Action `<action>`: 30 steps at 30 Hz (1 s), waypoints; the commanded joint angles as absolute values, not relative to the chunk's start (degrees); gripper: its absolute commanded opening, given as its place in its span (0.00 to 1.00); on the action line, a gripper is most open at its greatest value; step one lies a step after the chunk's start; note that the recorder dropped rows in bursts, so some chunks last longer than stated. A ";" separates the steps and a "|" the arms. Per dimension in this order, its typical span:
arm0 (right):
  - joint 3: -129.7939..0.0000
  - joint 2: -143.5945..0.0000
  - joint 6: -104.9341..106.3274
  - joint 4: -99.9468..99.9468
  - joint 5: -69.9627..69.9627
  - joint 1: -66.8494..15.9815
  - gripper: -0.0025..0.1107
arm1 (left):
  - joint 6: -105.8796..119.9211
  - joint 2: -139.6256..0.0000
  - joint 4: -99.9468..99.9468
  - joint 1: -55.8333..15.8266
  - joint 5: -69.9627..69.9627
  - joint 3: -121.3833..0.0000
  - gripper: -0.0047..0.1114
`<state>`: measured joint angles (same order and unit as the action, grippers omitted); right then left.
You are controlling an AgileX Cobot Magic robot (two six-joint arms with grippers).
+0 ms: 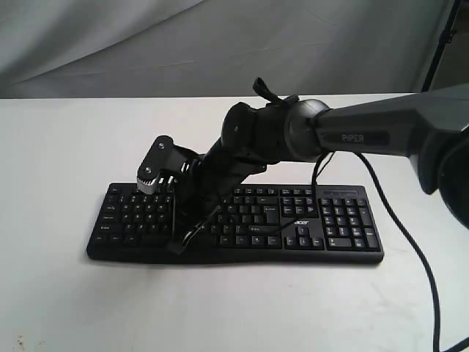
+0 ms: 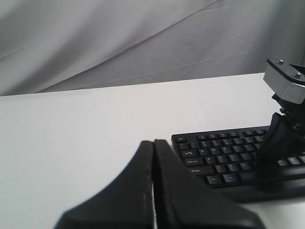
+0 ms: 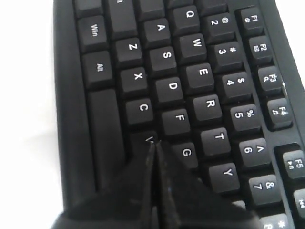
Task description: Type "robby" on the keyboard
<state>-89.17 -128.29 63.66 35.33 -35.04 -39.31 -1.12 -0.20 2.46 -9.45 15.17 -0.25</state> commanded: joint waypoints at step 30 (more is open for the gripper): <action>-89.08 -128.39 63.93 35.17 -35.19 -39.47 0.02 | -1.28 0.00 2.74 -9.82 14.86 0.00 0.04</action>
<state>-89.17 -128.10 63.66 35.33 -34.77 -39.31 -1.12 -0.20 2.46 -9.45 15.17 -0.25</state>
